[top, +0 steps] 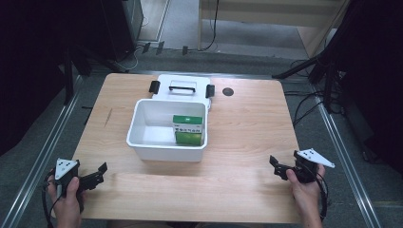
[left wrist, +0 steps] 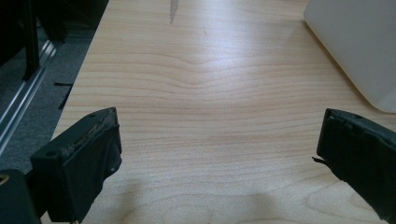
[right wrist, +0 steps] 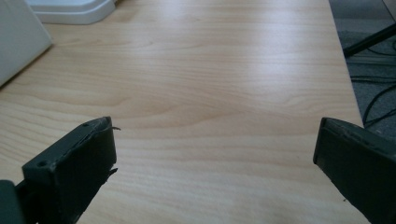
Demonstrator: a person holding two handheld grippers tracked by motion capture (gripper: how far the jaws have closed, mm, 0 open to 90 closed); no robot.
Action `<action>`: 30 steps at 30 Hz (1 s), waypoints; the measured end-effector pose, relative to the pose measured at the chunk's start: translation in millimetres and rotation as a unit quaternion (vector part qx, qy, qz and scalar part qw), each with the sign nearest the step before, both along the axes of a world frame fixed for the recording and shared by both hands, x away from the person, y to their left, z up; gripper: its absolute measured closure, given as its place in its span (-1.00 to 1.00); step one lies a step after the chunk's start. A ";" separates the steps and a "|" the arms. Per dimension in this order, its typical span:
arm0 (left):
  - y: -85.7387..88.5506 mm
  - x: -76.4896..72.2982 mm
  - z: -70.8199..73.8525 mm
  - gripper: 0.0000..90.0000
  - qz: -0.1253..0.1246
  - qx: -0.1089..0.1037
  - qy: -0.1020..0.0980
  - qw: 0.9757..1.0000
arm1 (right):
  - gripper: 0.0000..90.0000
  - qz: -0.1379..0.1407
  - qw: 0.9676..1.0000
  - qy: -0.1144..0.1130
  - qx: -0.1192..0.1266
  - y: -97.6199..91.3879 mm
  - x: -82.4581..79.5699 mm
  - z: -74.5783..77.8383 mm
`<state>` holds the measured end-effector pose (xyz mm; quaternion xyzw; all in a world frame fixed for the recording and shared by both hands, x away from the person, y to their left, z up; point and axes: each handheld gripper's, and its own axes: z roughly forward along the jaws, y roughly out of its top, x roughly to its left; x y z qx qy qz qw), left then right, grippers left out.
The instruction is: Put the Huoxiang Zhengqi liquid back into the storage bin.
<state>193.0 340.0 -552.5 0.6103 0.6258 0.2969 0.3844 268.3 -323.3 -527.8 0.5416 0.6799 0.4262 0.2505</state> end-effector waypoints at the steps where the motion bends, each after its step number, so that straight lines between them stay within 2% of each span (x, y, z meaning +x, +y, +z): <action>1: 0.0 0.0 0.0 -0.98 -0.001 -0.001 0.000 1.000 | -1.00 -0.001 1.000 0.002 0.000 -2.5 -2.5 -1.5; 15: -0.2 -0.1 -0.1 -0.98 0.000 0.000 0.000 1.000 | -1.00 -0.030 0.999 0.004 0.010 -35.8 -31.7 -14.2; 30: 1.1 -0.4 -0.2 -0.98 0.001 -0.005 -0.002 1.000 | -1.00 -0.030 0.999 -0.012 0.003 -42.6 -52.4 -16.1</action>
